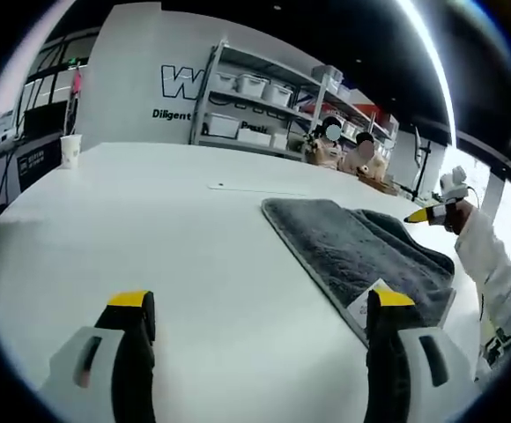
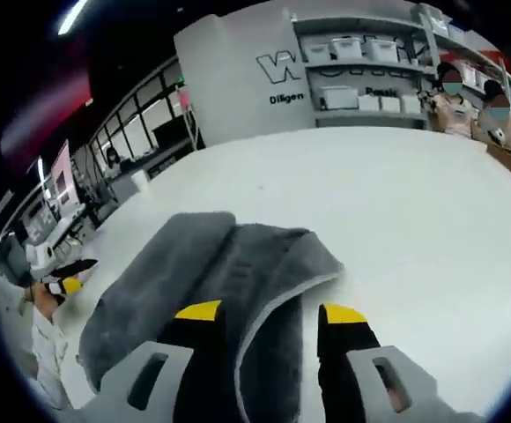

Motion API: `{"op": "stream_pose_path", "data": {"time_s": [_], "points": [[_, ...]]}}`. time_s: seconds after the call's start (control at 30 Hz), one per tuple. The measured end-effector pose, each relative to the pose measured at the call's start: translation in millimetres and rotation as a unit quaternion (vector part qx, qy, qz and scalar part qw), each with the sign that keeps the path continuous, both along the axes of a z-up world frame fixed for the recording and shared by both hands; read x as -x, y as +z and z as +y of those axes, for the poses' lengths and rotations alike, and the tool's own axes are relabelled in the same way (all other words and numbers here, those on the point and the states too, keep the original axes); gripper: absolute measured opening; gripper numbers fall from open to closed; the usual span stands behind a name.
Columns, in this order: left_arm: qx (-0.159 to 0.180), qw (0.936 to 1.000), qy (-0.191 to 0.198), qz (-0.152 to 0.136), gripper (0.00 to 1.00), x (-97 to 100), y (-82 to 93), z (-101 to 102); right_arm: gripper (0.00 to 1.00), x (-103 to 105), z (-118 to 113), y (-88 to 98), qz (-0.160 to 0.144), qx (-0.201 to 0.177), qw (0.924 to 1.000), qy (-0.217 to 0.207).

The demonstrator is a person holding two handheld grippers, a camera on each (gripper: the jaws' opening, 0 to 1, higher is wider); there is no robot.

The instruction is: Open the folded towel by lifting each exposed corner and separating the folded layers until the towel lies flat within the target outline without major curled edges

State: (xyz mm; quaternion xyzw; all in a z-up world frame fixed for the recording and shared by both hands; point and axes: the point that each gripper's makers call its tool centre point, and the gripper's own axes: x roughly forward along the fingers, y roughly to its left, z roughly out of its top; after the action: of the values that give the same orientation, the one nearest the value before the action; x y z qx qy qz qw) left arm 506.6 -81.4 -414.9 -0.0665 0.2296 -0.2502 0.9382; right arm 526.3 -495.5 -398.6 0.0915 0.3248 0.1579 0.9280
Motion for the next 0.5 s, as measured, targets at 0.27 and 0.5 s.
{"op": "stream_pose_path", "data": {"time_s": [0.27,0.5], "points": [[-0.005,1.0,0.0,0.002,0.99,-0.2,-1.7,-0.1,0.16,-7.1,5.8,-13.3,0.013,-0.015,0.9998,0.006],[-0.006,1.0,0.0,0.004,0.99,0.4,-2.6,-0.3,0.0,-9.6,7.7,-12.3,-0.001,0.007,0.9999,0.012]]}}
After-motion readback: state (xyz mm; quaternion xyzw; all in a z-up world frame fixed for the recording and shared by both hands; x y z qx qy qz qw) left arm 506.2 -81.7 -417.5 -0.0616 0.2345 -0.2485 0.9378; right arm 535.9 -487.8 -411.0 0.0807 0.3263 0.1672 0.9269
